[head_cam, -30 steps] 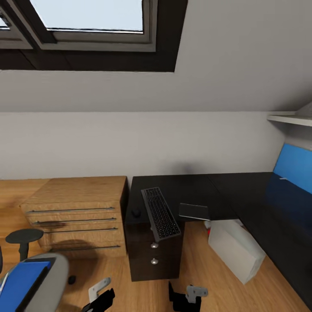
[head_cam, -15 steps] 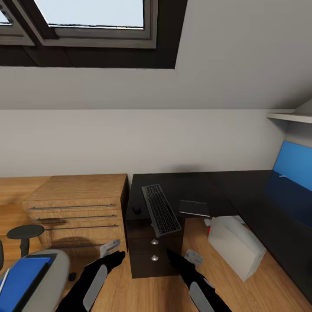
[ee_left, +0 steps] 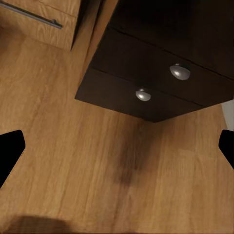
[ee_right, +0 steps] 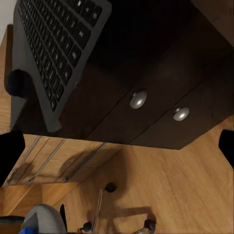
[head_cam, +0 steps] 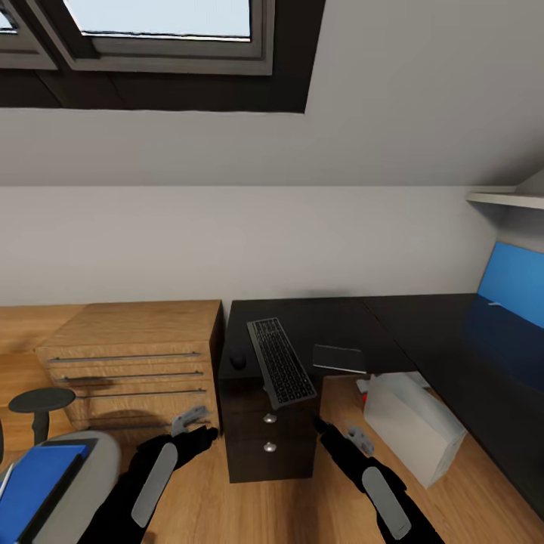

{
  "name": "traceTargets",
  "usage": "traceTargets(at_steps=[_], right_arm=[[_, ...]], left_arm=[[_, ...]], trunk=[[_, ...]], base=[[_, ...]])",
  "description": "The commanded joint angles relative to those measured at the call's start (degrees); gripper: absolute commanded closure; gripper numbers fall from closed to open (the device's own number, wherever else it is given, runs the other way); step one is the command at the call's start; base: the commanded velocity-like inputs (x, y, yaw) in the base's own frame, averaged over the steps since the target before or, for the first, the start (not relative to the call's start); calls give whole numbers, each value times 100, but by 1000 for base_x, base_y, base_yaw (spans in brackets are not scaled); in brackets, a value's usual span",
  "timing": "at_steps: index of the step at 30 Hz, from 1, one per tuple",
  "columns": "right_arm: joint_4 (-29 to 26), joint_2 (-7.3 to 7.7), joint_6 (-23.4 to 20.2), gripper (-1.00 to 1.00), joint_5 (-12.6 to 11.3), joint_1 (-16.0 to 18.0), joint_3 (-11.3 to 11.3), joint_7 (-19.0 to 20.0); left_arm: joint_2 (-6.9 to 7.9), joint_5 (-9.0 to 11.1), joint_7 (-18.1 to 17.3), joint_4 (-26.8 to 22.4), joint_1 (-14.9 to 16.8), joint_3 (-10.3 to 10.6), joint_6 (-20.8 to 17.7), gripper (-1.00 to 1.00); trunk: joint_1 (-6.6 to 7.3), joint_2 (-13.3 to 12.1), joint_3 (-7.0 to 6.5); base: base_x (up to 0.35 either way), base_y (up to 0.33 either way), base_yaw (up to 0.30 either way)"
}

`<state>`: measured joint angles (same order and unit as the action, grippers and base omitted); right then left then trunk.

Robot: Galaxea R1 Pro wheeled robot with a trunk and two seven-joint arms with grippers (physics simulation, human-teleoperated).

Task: In the bedroom, organize the workspace by keeping the computer under the desk, ensuring the monitor is on the desk, placing the keyboard on the desk next to the monitor, placing the mouse on the desk next to the keyboard, moving the folder from the swivel chair onto the desk next to the mouse, stacking the notebook on top of the folder with the pen on top of the notebook, and positioning the swivel chair next to the desk.

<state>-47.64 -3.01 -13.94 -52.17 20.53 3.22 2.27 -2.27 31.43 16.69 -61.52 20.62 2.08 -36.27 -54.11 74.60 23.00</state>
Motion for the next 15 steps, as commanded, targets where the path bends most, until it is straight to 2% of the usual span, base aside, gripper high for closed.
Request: traceTargets(at_steps=[1, 4, 8, 12, 14, 15], right_arm=[[44, 11, -17, -100, -33, 3, -6, 7], [183, 58, -41, -100, -49, 0, -17, 42], [218, 180, -84, -100, -107, 2, -73, 107], [233, 341, -386, -100, -598, 3, -168, 140], [233, 411, -507, -100, -818, 3, -181, 149], [229, 431, -528, -100, -852, 3, -183, 155]], left_arm=[[8, 66, 57, -4, 3, 4, 36, -100], [22, 72, 42, -26, 3, 3, 283, -100], [29, 80, 32, -104, 2, 3, 321, -100], [27, 83, 29, -848, -338, 15, 307, -100], [26, 88, 28, -1043, -529, 23, 306, -100], [26, 89, 28, -1070, -556, 24, 306, -100]], trunk=[[-23, 46, 25], [-88, 166, 79], [-176, 326, 151], [-264, 487, 222], [-308, 567, 258], [-330, 607, 276]], base=[[0, 0, 0], [0, 0, 0], [0, 0, 0], [0, 0, 0], [0, 0, 0], [0, 0, 0]])
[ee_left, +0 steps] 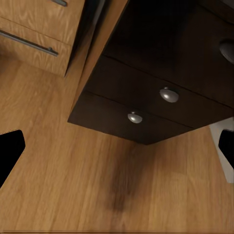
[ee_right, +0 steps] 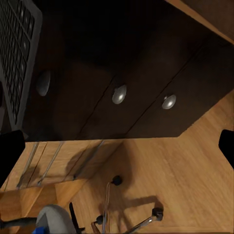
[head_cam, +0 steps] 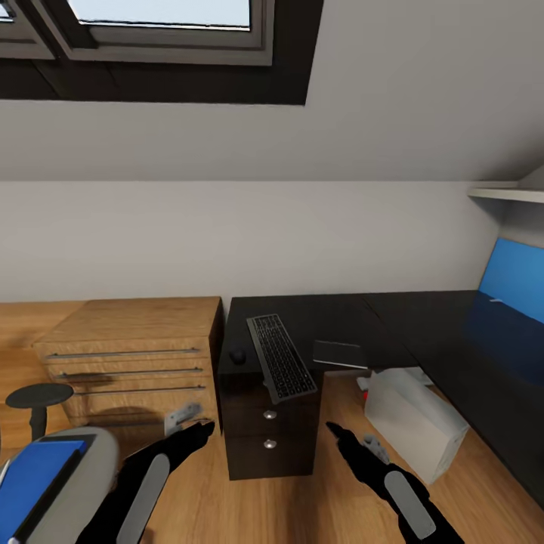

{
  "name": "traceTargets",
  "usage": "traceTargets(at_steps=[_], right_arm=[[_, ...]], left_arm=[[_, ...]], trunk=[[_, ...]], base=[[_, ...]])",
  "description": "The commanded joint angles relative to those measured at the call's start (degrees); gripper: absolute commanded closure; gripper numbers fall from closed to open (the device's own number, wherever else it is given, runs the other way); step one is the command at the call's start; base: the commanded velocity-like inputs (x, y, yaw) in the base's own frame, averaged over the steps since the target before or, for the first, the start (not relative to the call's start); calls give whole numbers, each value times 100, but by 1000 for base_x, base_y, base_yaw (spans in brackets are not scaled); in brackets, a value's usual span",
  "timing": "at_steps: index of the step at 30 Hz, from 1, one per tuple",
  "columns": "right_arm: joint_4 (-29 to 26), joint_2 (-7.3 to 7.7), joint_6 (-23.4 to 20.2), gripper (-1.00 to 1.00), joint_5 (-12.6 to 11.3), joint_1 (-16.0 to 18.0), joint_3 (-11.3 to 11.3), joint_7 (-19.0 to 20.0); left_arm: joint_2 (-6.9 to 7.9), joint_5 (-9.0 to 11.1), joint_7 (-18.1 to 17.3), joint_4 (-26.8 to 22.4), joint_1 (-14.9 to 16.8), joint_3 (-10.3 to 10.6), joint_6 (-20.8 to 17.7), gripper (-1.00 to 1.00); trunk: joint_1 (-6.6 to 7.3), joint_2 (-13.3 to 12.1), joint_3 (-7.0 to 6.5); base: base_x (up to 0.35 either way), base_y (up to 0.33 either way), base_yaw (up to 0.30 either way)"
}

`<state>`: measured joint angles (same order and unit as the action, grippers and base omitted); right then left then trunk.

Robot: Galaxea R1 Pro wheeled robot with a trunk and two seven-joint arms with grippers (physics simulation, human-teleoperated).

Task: In the bedroom, organize the workspace by keeping the computer under the desk, ensuring the monitor is on the desk, placing the keyboard on the desk next to the monitor, placing the mouse on the desk next to the keyboard, moving the folder from the swivel chair onto the desk next to the mouse, stacking the notebook on top of the folder with the pen on top of the notebook, and positioning the swivel chair next to the desk.

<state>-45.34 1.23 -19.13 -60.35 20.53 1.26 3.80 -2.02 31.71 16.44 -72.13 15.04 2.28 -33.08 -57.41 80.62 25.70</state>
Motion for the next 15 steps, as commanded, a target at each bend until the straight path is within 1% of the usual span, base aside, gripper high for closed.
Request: traceTargets(at_steps=[1, 3, 7, 8, 9, 10, 11, 12, 15], right_arm=[[-7, 26, -29, -100, -62, 3, 11, 17], [-21, 91, -144, -100, -135, 2, 7, 230], [-29, 178, -312, -100, -163, -2, 6, 706], [-28, 209, -372, -100, -166, 0, 6, 885], [-27, 241, -436, -100, -168, -1, 6, 1178], [-27, 264, -467, -100, -169, -3, 5, 1350], [-27, 280, -479, -100, -171, -1, 7, 1422], [-28, 333, -509, -100, -175, -2, 14, 1581], [-26, 371, -542, -100, -178, -1, 15, 1684]], left_arm=[[0, 61, 53, -30, -19, 6, -14, -100], [0, 67, 54, -82, -78, 9, -11, -100], [-4, 71, 53, -41, -100, 13, -7, -100], [-6, 71, 53, -27, -102, 17, -6, -100], [-7, 67, 55, -15, -104, 39, -6, -100], [-8, 66, 56, -10, -105, 66, -6, -100], [-8, 65, 57, -9, -105, 81, -6, -100], [-9, 64, 59, -6, -106, 122, -6, -100], [-9, 69, 60, -4, -106, 167, -6, -100]], trunk=[[-23, 45, 25], [-66, 125, 61], [-154, 286, 133], [-176, 326, 150], [-198, 366, 168], [-220, 406, 186], [-242, 446, 204], [-264, 486, 222], [-330, 607, 276]], base=[[0, 0, 0], [0, 0, 0], [0, 0, 0], [0, 0, 0], [0, 0, 0], [0, 0, 0], [0, 0, 0], [0, 0, 0], [0, 0, 0]])
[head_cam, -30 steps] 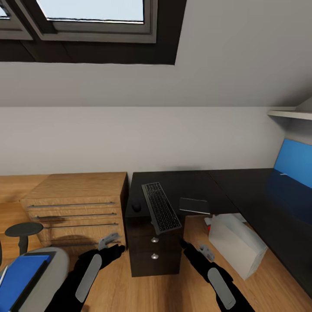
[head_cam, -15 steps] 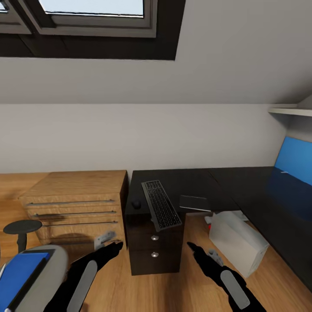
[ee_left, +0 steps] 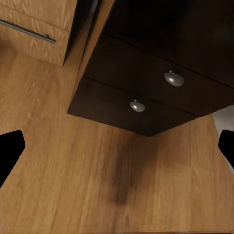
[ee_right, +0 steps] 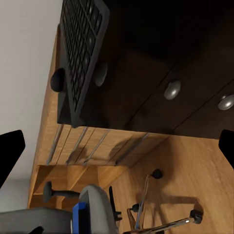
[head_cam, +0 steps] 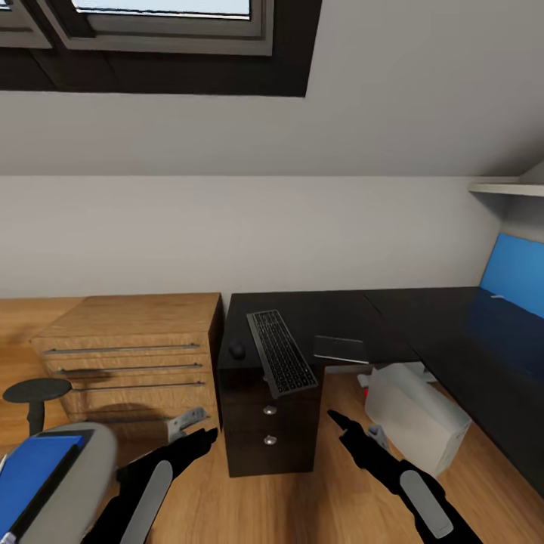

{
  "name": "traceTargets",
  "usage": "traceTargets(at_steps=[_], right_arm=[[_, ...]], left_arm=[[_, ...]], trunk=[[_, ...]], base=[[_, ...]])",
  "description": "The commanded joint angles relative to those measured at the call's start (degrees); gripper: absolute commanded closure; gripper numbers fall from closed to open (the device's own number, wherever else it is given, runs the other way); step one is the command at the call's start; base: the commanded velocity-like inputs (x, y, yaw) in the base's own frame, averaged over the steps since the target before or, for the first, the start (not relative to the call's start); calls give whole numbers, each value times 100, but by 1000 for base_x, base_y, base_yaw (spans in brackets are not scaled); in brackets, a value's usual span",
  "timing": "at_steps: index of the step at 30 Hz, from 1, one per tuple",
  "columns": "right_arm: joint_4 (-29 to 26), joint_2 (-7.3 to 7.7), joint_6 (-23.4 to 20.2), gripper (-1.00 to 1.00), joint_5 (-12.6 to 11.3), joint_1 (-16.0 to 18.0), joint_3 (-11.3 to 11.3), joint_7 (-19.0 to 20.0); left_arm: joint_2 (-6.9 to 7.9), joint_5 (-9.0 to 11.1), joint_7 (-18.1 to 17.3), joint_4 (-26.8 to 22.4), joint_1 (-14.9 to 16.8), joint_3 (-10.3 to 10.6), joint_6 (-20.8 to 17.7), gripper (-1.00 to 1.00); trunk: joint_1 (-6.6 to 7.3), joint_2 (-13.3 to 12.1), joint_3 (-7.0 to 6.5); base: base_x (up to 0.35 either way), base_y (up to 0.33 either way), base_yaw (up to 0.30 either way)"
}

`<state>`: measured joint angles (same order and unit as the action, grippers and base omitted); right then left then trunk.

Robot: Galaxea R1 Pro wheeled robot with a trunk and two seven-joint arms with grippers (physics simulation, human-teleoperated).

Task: In the bedroom, organize the workspace by keeping the computer under the desk, ensuring the monitor is on the desk, placing the keyboard on the desk next to the monitor, placing the mouse on the desk next to the keyboard, moving the folder from the swivel chair onto the desk next to the mouse, stacking the notebook on top of the folder with the pen on top of the notebook, and positioning the swivel chair next to the desk.

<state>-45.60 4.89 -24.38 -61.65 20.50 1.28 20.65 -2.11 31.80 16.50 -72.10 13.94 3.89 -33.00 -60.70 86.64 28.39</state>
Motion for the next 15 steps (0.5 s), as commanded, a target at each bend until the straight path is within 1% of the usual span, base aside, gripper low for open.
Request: traceTargets(at_steps=[1, 15], right_arm=[[-1, 12, -21, -100, -48, 4, 13, 13], [-2, 37, -22, -100, -18, 3, 21, 106]], left_arm=[[0, 61, 52, -7, 3, 14, -14, -100], [-9, 47, 56, 88, 3, 121, -5, -100]], trunk=[[-22, 45, 25], [-330, 607, 276]], base=[[0, 0, 0], [0, 0, 0]])
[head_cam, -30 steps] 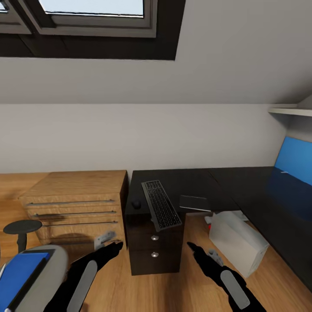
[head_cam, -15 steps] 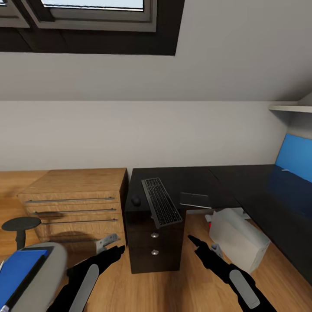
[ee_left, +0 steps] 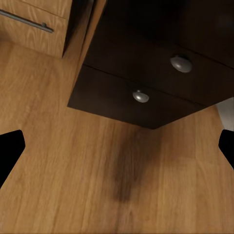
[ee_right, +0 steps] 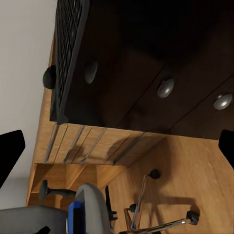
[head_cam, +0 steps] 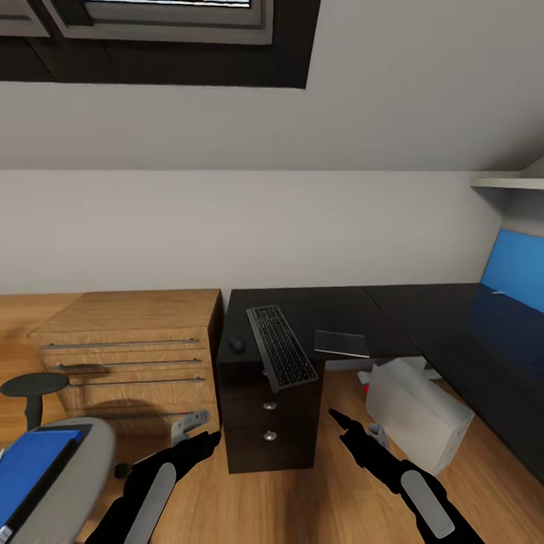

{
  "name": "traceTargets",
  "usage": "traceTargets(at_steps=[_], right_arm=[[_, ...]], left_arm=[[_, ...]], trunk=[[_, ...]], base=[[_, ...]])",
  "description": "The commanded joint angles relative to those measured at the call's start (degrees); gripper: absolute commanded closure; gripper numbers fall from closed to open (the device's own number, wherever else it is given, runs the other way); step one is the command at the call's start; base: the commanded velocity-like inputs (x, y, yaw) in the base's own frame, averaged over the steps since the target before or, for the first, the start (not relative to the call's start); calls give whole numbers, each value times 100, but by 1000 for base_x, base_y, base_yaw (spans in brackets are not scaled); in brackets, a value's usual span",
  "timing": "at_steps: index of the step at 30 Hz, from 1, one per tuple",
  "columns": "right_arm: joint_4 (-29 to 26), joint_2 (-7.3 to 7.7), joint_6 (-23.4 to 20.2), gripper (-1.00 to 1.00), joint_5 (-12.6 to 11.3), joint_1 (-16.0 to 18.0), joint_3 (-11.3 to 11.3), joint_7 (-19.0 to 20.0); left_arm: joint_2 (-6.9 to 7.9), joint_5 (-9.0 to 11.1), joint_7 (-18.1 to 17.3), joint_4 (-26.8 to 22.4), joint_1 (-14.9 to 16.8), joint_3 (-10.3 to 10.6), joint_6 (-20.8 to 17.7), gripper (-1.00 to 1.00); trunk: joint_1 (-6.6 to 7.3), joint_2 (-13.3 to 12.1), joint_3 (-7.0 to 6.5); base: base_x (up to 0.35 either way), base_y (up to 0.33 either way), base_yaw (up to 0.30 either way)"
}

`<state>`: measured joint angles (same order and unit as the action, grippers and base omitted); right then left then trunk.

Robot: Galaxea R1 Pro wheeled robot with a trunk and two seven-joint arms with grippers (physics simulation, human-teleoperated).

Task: In the bedroom, organize the workspace by keeping the computer under the desk, ensuring the monitor is on the desk, placing the keyboard on the desk next to the monitor, placing the mouse on the desk next to the keyboard, moving the folder from the swivel chair onto the desk next to the mouse, stacking the notebook on top of the folder with the pen on top of the notebook, and positioning the swivel chair next to the desk.

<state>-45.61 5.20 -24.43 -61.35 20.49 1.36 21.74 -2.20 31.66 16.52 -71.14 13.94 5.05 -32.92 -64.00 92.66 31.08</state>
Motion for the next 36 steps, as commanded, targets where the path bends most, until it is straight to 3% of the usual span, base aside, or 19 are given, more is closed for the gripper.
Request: traceTargets(at_steps=[1, 6, 11, 24, 29, 36], right_arm=[[-1, 6, 0, -100, -47, 2, 2, -7], [14, 13, 39, -100, -55, 3, -430, -3], [17, 9, 11, -100, -72, 3, -643, 5], [37, -43, -9, -100, -79, 7, -628, 14], [42, -90, -9, -100, -78, 7, -628, 15], [139, -234, -1, -100, -60, 7, -619, 22]], left_arm=[[0, 60, 53, -3, 3, 9, -13, -100], [-7, 54, 58, 1, 3, 21, -13, -100], [-14, 61, 59, 53, 3, 23, -7, -100], [-16, 56, 11, 307, 3, 86, 31, -100], [-6, 59, 21, 317, 3, 235, 31, -100], [-2, 64, 23, 320, 3, 309, 31, -100]], trunk=[[-22, 45, 25], [-132, 245, 114], [-154, 285, 132], [-154, 285, 132], [-154, 285, 132], [-154, 285, 132]], base=[[0, 0, 0], [0, 0, 0], [0, 0, 0], [86, 12, 0], [193, 2, 0], [156, 21, 0]])
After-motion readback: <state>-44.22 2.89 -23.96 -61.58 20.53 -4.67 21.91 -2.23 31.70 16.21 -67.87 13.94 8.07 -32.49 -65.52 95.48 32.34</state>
